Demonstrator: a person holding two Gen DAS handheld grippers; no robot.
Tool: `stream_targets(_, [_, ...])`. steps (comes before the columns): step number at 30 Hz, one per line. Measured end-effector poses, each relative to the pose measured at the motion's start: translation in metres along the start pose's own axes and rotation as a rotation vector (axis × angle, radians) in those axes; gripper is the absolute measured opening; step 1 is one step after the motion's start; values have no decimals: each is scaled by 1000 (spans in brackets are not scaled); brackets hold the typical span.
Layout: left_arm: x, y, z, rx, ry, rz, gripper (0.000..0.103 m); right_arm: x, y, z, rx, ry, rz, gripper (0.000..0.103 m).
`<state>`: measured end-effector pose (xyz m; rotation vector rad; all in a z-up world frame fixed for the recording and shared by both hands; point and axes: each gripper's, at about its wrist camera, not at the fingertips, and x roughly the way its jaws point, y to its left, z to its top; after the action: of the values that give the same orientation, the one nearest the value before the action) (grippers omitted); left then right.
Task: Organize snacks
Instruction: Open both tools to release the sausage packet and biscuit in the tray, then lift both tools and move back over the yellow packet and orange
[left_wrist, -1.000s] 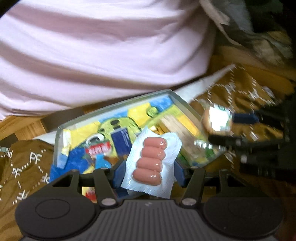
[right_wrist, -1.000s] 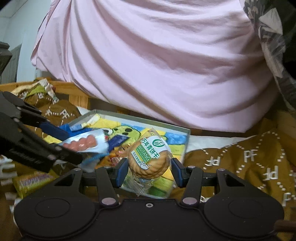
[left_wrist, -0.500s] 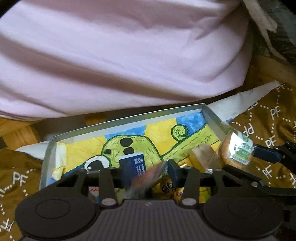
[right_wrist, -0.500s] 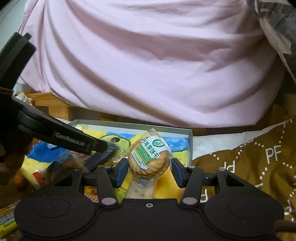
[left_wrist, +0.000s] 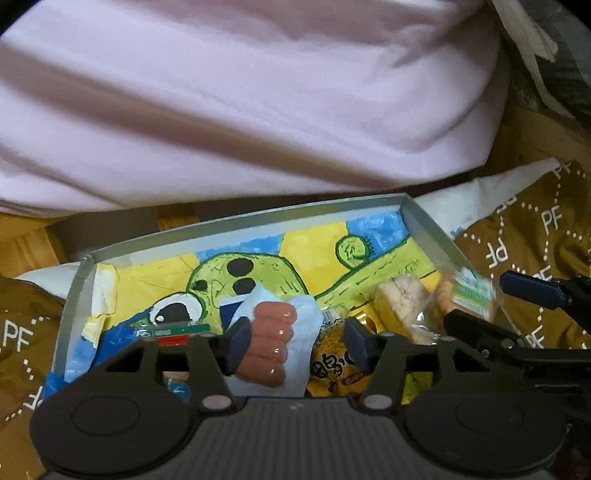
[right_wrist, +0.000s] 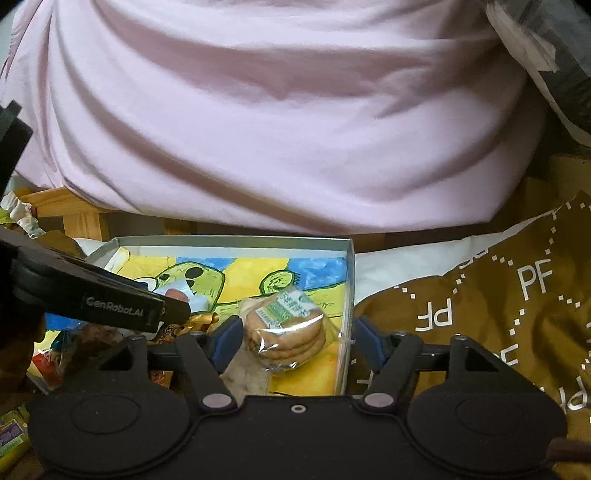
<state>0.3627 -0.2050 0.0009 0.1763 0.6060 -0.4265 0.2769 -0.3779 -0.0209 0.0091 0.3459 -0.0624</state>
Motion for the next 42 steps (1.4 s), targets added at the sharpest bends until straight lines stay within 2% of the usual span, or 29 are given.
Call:
stream_targets(3, [-11,4,2,-38,-24,5,80,-4,1,2,8,-12,6,80])
stream_targets(8, [-33,10,5,-95,-63,13,89,-11,1,4,29,-7,2,84])
stream_targets(13, [-63,13,3,-118,-114,42,97,-32,2,17,31,-41,0,96])
stream_targets(15, [-76,15,3,-132,-128,49,101,-44,4,23,12,-58,-1,98])
stream_targets(24, [-141,23,-9,-197,-164,85,102,-101,19,40,-50,-91,-25,102])
stream_targets(36, [-218,34,-62,-220,-162,144,103,-170,44,27,75,-93,-5,102])
stream_targets(42, [-240,43,-90,-211,-149,164,103,-192,56,13,119,-72,8,102])
